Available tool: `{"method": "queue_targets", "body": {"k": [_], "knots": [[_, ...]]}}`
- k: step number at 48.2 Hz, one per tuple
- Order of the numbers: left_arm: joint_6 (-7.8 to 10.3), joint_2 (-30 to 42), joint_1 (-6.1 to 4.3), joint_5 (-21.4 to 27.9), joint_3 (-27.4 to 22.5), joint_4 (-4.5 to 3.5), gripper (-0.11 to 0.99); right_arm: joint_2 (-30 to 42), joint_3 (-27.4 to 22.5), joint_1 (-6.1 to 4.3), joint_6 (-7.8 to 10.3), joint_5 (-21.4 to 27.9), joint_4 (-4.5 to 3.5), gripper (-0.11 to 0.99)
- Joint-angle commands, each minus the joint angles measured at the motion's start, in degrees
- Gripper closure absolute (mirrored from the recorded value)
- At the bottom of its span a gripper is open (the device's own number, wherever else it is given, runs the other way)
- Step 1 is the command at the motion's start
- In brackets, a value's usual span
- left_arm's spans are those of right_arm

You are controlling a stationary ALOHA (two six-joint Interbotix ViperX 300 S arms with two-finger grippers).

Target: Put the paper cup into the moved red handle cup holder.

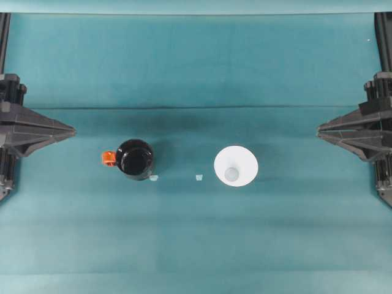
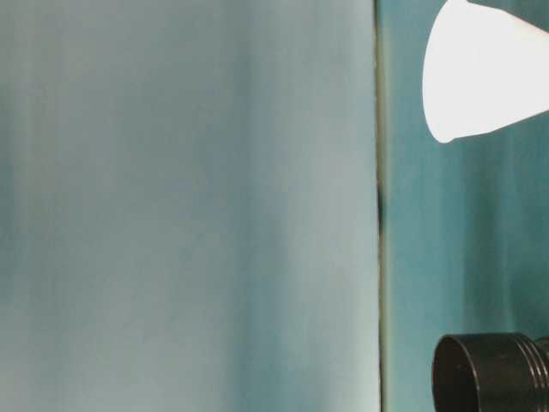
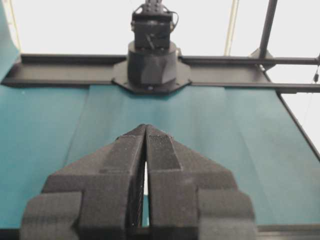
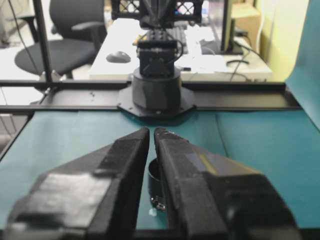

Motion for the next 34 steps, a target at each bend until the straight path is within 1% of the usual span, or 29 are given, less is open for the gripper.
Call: {"method": "queue_targets", "body": {"k": [1, 3, 4, 6, 11, 14, 16, 18, 20, 23, 25, 26, 27, 29, 34], "knots": [[-1.23, 1.6, 0.0, 2.7, -0.9, 0.62, 0.85, 0.8, 0.1, 0.09, 0.26, -0.3, 0.35, 0.88], [-1.67, 2.1, 0.0, 4.6, -1.3, 0.62, 0.85, 1.0, 0.2, 0.09, 0.44, 0.4, 0.79, 0.89], [-1.93, 2.5, 0.0, 5.4, -1.6, 0.62, 0.85, 1.0, 0.2, 0.09, 0.7, 0.8, 1.05, 0.9], [-2.11, 2.9, 0.0, 6.6, -2.0, 0.62, 0.85, 1.0, 0.1, 0.09, 1.23, 1.8, 1.32, 0.94], [-2.02, 3.3, 0.0, 8.1, -2.9, 0.62, 0.85, 0.9, -0.3, 0.09, 2.55, 3.8, 1.32, 0.98], [-1.93, 3.4, 0.09, 8.5, -3.2, 0.62, 0.85, 0.9, -0.4, 0.09, 2.72, 4.5, 1.32, 0.99], [-2.29, 3.5, 0.09, 9.1, -3.3, 0.62, 0.85, 0.9, -0.5, 0.09, 2.81, 4.8, 1.32, 0.99], [-2.46, 4.0, 0.09, 10.2, -3.6, 0.62, 0.85, 0.9, -0.5, 0.09, 2.9, 5.0, 1.23, 0.99], [-2.46, 4.4, 0.09, 11.9, -4.0, 0.62, 0.85, 0.9, -0.5, 0.09, 2.9, 5.1, 1.32, 0.99], [-2.46, 4.9, 0.18, 15.7, -4.9, 0.62, 0.85, 0.8, -0.5, 0.09, 2.99, 5.4, 1.32, 0.99], [-2.55, 5.4, 0.26, 19.2, -5.7, 0.62, 0.85, 0.8, -0.5, 0.09, 2.99, 5.5, 1.32, 0.99], [-2.64, 5.7, 0.18, 21.3, -6.2, 0.62, 0.85, 0.8, -0.5, 0.09, 2.99, 5.6, 1.32, 0.99], [-2.72, 6.2, 0.35, 24.3, -7.0, 0.62, 0.85, 0.8, -0.5, 0.09, 2.99, 5.8, 1.32, 0.99], [-3.08, 7.0, 0.44, 28.8, -8.3, 0.62, 0.85, 0.7, -0.5, 0.09, 2.99, 6.1, 1.32, 0.99], [-4.22, 9.8, 1.85, 39.5, -11.7, 0.7, 0.85, 0.7, -0.5, 0.09, 3.08, 7.0, 1.49, 0.99]]}}
